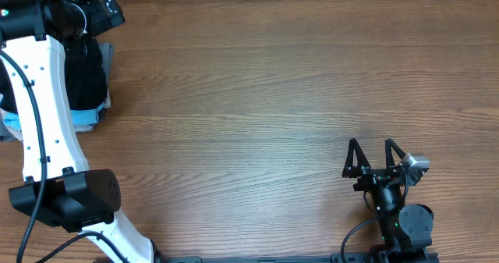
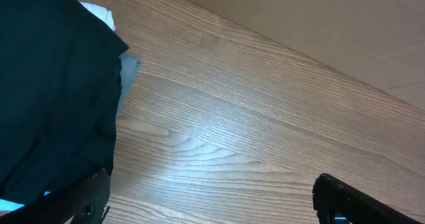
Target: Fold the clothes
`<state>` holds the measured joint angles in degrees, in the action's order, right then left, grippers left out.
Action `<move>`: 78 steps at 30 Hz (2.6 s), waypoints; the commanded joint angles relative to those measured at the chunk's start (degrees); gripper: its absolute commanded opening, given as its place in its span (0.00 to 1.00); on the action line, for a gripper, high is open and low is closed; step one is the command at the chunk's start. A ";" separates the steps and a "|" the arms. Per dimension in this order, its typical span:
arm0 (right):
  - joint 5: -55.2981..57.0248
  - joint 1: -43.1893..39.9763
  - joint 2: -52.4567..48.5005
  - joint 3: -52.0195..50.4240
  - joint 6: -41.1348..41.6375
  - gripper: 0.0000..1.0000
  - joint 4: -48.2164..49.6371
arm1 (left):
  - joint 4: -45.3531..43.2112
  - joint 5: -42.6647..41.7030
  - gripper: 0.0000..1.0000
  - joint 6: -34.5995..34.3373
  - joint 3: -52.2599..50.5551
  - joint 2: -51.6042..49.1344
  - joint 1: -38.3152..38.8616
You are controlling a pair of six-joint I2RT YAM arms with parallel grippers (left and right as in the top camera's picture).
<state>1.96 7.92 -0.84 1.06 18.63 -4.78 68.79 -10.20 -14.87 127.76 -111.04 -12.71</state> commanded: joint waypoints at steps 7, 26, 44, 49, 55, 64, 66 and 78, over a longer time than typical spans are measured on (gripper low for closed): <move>0.98 0.26 0.68 -0.61 -1.01 1.00 0.17 | 0.00 0.55 1.00 -0.37 -0.02 -0.35 0.52; 0.98 0.26 0.66 -0.61 -1.03 1.00 0.15 | 0.00 0.55 1.00 -0.37 0.00 -0.35 0.52; 0.96 0.22 0.68 -0.61 -17.18 1.00 0.17 | 0.00 0.55 1.00 -0.37 -0.02 -0.35 0.46; 0.96 0.22 0.66 -0.61 -17.18 1.00 0.17 | 0.00 0.55 1.00 -0.37 0.00 -0.35 0.48; 0.96 0.22 0.68 -0.61 -17.18 1.00 0.17 | 0.02 0.55 1.00 -0.37 0.00 -0.35 0.46; 0.96 0.22 0.68 -0.61 -17.18 1.00 0.17 | 0.00 0.55 1.00 -0.37 -0.02 -0.35 0.50; 0.96 0.22 0.68 -0.61 -17.18 1.00 0.17 | -0.02 0.52 1.00 -0.37 -0.02 -0.35 0.52; 0.96 0.22 0.68 -0.61 -17.18 1.00 0.17 | 0.17 0.79 1.00 -0.37 -0.13 11.93 3.93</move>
<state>2.37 7.92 -0.84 1.06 1.67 -4.78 69.08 -9.72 -14.90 127.07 -107.68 -11.25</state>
